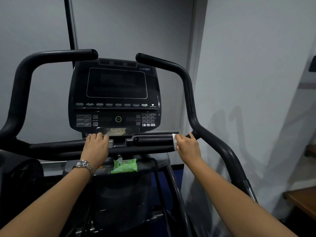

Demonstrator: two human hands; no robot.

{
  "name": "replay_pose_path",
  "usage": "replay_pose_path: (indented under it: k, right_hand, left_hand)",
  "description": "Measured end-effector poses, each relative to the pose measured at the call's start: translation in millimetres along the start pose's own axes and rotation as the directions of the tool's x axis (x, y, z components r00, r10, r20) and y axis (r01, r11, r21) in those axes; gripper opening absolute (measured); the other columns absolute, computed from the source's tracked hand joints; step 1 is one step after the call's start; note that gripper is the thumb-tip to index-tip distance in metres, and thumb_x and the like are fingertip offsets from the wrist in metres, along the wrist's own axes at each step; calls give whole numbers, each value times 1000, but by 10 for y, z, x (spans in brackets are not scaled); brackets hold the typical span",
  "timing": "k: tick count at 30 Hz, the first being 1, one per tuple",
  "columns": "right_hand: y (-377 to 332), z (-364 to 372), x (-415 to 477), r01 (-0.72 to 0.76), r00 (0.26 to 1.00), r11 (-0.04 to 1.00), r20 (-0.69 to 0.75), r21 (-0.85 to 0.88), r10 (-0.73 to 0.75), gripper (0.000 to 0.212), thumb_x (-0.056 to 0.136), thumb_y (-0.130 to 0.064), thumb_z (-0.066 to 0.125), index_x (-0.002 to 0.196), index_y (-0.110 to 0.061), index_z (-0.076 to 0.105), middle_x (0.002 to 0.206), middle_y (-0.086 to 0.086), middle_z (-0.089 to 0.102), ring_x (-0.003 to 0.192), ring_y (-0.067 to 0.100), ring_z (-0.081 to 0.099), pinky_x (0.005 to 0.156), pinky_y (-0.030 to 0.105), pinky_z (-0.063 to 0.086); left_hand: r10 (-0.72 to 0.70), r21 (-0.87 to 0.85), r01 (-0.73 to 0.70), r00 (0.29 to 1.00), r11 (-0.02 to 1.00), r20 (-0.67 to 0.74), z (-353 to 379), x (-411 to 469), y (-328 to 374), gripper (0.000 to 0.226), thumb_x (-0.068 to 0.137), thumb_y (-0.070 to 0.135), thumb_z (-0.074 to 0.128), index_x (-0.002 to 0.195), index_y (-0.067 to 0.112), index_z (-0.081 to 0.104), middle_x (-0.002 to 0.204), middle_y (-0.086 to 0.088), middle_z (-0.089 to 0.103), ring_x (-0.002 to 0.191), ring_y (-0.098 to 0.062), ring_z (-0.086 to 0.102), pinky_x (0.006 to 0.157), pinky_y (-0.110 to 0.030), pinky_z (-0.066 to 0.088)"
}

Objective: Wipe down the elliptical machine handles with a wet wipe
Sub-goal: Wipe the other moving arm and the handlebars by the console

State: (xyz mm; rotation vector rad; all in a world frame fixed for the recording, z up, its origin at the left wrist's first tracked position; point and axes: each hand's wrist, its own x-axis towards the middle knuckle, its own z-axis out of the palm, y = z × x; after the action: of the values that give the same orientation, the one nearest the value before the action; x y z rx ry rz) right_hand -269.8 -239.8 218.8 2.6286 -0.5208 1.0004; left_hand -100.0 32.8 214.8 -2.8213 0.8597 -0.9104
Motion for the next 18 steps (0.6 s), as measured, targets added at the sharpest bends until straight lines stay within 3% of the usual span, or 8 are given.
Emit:
replay_pose_path:
  k: [2, 4, 7, 10, 12, 16, 18]
  right_hand:
    - [25, -66, 14, -18, 997, 999, 70, -27, 20, 37, 55, 5, 80, 86, -8, 63, 70, 2, 66, 60, 20, 62, 70, 35, 56]
    - [9, -130, 78, -37, 978, 999, 207, -5, 37, 27, 74, 8, 63, 94, -9, 56, 83, 5, 63, 77, 25, 62, 73, 37, 51]
    - [22, -256, 303, -103, 946, 994, 310, 25, 90, 20, 80, 10, 49, 80, -10, 49, 67, 4, 47, 76, 29, 60, 60, 35, 44]
    - [121, -438, 555, -151, 947, 988, 291, 39, 133, 15, 79, 9, 54, 81, -5, 61, 71, 8, 55, 70, 30, 60, 62, 35, 51]
    - [259, -564, 703, -140, 965, 988, 234, 68, 121, 9, 83, 0, 60, 80, -7, 65, 76, 11, 61, 69, 32, 62, 62, 36, 52]
    - [609, -871, 877, -135, 982, 990, 140, 49, 127, 13, 87, -23, 63, 81, -13, 69, 75, 10, 63, 67, 31, 60, 62, 36, 53]
    - [715, -939, 851, -131, 966, 991, 225, 12, 125, 12, 86, -21, 61, 82, -13, 70, 75, 10, 63, 67, 30, 58, 61, 34, 50]
  left_hand:
    - [6, -36, -7, 1000, 999, -29, -25, 24, 64, 19, 82, 5, 52, 99, 9, 59, 93, -9, 58, 89, -29, 56, 96, -45, 42]
    - [19, -85, -26, 997, 996, -80, -66, 58, 163, 12, 84, 7, 55, 95, 10, 59, 90, -9, 59, 86, -28, 57, 95, -47, 43]
    - [71, -157, -104, 977, 982, -203, -180, 135, 380, 5, 85, 8, 59, 90, 9, 59, 85, -8, 58, 78, -27, 57, 85, -43, 49]
    - [133, -241, -220, 933, 945, -333, -291, 215, 640, 1, 84, 11, 61, 84, 10, 59, 80, -6, 57, 71, -25, 55, 71, -40, 51]
    - [175, -273, -287, 912, 918, -370, -324, 259, 810, 2, 83, 13, 62, 84, 12, 61, 80, -4, 58, 71, -24, 56, 72, -38, 51]
    - [273, -323, -381, 902, 866, -334, -323, 308, 1081, 4, 84, 16, 61, 86, 13, 63, 82, -2, 60, 74, -22, 57, 75, -37, 53]
    - [312, -365, -396, 911, 843, -269, -313, 326, 1174, 9, 90, 18, 55, 89, 13, 62, 87, -3, 61, 77, -22, 58, 76, -38, 53]
